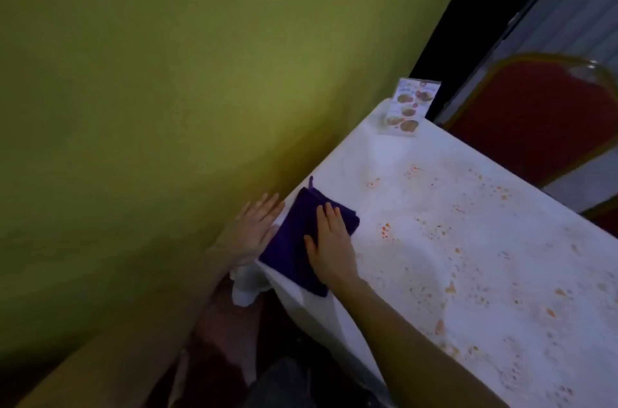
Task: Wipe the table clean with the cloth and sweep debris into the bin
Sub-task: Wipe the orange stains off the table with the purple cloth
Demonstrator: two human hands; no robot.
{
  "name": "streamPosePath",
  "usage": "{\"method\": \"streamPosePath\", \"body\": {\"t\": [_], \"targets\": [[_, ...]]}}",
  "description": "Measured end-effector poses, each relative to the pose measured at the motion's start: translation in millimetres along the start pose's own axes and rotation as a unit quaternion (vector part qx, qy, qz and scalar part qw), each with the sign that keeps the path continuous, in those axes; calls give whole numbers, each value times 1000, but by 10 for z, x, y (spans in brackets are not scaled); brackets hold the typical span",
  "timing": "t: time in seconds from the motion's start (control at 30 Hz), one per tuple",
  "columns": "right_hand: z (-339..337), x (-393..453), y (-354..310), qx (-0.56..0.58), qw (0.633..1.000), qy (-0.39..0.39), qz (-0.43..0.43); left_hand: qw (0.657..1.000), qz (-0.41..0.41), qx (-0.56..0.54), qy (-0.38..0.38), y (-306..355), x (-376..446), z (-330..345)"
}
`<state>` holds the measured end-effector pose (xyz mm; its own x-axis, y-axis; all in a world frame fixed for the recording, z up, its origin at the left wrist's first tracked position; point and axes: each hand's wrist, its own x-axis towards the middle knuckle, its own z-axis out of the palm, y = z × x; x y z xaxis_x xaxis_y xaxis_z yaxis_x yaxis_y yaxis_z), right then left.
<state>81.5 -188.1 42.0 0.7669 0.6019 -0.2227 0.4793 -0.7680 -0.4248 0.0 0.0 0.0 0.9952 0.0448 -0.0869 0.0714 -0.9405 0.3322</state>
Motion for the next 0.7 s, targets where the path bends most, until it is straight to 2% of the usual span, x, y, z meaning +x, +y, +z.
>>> {"method": "streamPosePath", "body": {"t": [0.1,0.23,0.43,0.7], "targets": [[209,112,-138,7,1000,-1,1,1000,-11,2,3,-97,-2,155],[455,67,-177,-57,998,10,-3,1000,-6,7,17,-103,-14,245],[483,-27,49,-109,993,45,-7,999,20,34,-5,-32,155,166],[308,-562,606,-103,993,26,53,994,66,85,-12,340,660,173]]}}
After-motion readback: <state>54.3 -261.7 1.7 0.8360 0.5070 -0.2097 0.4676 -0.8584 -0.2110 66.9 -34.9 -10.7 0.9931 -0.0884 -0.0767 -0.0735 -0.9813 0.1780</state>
